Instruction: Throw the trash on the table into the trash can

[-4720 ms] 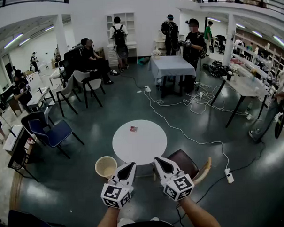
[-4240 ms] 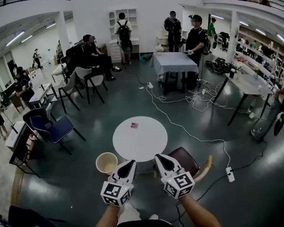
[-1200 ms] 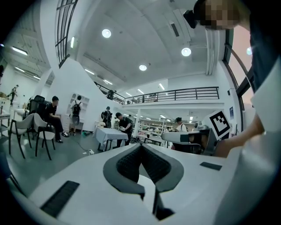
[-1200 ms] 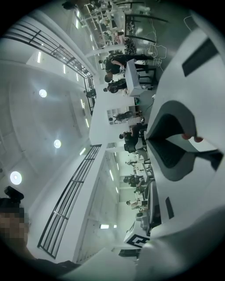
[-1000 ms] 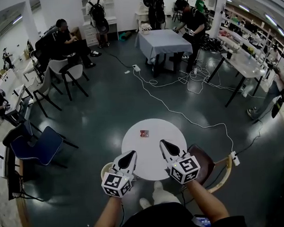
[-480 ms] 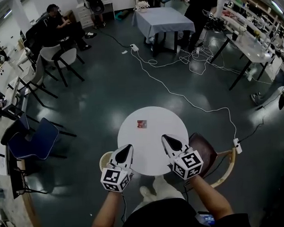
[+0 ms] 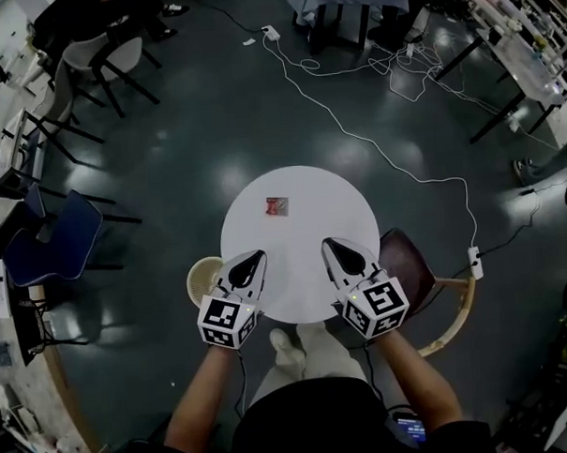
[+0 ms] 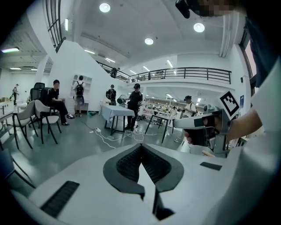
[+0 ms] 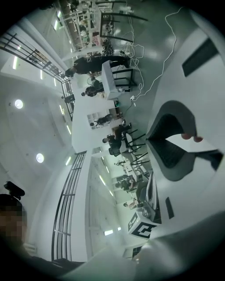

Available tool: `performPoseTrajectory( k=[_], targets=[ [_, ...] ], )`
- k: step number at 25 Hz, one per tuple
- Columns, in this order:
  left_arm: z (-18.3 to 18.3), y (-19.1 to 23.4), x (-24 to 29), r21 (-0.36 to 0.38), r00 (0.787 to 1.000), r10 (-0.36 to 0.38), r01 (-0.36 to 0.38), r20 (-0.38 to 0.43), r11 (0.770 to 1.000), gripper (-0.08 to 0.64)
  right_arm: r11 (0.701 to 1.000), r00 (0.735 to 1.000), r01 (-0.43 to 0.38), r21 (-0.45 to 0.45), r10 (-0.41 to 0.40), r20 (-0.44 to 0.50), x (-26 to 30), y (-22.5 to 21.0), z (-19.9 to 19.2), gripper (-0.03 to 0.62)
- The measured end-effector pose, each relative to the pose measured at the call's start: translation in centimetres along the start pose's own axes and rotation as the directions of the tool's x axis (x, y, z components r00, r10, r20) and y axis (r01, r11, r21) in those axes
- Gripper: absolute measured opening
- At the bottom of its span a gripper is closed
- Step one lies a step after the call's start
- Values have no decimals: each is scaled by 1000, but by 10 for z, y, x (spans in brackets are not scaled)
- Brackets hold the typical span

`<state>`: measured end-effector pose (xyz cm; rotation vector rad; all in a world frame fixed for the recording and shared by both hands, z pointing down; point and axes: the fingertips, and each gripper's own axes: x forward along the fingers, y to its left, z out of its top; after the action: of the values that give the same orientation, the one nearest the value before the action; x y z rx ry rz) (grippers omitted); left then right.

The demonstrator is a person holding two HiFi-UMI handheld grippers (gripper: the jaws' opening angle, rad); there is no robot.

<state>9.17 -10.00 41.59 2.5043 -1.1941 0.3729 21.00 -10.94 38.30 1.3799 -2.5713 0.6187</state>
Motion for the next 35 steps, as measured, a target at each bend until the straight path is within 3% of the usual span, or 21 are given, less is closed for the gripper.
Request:
performPoseTrajectory(
  k=[10,22,26,35],
  targets=[
    [-59,29,74,24,994,29,-27,-110,999,6,999,997,-11,43,14,-73,38,-45,-49,17],
    [-130,93,149,-67,965,95,-115,-245,991,8,998,984,-16,53,25,-178,78,-72,-108,17],
    [-148,108,177,-83,959,96,-122,-266,989,93,998,977,-15,65,29,-213,87,-84,-129,17],
    [-171,140,215,-88,941,152,-186,-303,979,141,996,969,-23,83,42,-245,100,-94,-154,17]
  ],
)
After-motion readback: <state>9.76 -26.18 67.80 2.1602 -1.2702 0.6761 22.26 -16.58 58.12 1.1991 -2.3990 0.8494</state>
